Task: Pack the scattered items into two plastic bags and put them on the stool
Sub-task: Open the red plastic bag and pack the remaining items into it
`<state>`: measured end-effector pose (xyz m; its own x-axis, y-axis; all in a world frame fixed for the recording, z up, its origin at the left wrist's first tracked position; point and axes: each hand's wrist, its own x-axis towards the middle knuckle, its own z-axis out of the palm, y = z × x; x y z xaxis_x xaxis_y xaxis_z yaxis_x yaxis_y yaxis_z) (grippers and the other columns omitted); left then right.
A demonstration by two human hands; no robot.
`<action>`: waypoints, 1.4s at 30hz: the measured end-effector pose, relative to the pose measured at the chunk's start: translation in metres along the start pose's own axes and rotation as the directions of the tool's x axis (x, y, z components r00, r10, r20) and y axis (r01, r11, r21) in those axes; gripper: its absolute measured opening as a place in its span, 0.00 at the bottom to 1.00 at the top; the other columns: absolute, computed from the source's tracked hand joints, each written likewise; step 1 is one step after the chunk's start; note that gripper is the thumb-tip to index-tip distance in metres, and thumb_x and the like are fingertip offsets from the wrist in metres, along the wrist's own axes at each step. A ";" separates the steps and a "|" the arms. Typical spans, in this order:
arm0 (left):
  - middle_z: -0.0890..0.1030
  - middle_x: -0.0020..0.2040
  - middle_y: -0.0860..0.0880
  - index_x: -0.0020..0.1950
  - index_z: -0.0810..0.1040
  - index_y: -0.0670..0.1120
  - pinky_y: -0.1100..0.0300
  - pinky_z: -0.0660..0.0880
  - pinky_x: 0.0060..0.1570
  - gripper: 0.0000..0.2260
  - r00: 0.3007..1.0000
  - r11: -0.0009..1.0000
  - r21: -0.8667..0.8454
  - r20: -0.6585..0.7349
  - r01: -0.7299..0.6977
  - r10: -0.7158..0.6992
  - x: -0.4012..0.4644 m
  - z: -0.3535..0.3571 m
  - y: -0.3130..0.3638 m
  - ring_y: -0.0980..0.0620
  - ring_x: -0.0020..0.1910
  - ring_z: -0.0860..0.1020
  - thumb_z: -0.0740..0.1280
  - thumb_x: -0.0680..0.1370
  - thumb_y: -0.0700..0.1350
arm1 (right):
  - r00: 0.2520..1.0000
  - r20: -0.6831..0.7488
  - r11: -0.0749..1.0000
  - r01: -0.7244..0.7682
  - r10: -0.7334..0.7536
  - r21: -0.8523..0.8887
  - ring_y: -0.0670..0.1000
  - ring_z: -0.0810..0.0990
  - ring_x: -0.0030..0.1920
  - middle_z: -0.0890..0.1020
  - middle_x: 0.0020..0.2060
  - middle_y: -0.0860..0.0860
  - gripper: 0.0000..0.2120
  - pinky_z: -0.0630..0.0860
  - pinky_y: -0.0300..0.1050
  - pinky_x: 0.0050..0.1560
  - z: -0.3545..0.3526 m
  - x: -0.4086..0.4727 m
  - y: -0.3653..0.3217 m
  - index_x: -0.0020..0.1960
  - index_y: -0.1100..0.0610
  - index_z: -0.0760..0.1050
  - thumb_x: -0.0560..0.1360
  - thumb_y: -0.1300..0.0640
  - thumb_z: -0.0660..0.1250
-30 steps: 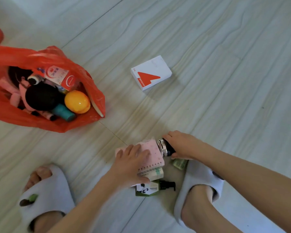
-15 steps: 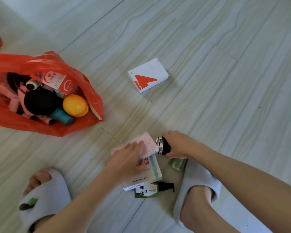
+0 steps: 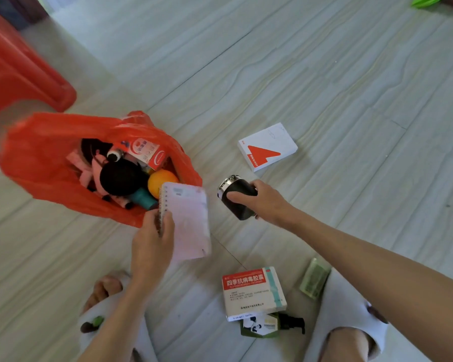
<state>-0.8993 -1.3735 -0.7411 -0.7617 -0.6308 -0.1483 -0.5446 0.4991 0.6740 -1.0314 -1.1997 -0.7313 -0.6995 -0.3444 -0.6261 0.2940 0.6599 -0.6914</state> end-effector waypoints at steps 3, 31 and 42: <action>0.74 0.40 0.49 0.56 0.71 0.38 0.57 0.60 0.35 0.13 0.976 0.981 -0.161 -0.173 0.107 -0.135 0.012 -0.023 -0.001 0.46 0.39 0.71 0.56 0.80 0.47 | 0.996 0.074 0.995 0.048 -0.054 0.086 0.51 0.78 0.38 0.79 0.44 0.54 0.21 0.74 0.41 0.34 0.024 0.007 -0.039 0.54 0.57 0.72 0.72 0.41 0.65; 0.67 0.70 0.45 0.75 0.53 0.44 0.54 0.66 0.65 0.30 0.978 0.974 -0.191 -0.189 -0.121 0.084 0.120 -0.091 -0.016 0.48 0.67 0.68 0.63 0.77 0.45 | 0.687 -0.322 0.713 0.408 -0.651 -0.570 0.58 0.71 0.60 0.75 0.60 0.56 0.19 0.68 0.53 0.59 0.152 0.061 -0.180 0.64 0.57 0.70 0.74 0.56 0.60; 0.48 0.77 0.46 0.75 0.50 0.45 0.44 0.58 0.68 0.25 0.896 0.802 0.487 0.426 -0.346 0.128 0.131 -0.069 -0.027 0.43 0.75 0.46 0.54 0.81 0.48 | 0.931 -0.253 0.889 0.133 -0.264 -0.439 0.62 0.77 0.47 0.77 0.41 0.60 0.08 0.65 0.44 0.37 0.098 0.094 -0.144 0.34 0.58 0.68 0.72 0.59 0.59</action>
<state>-0.9605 -1.5104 -0.7289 -0.9016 -0.2481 -0.3543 -0.3440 0.9079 0.2396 -1.0759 -1.3923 -0.7263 -0.8934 -0.3260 -0.3092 -0.1176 0.8339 -0.5393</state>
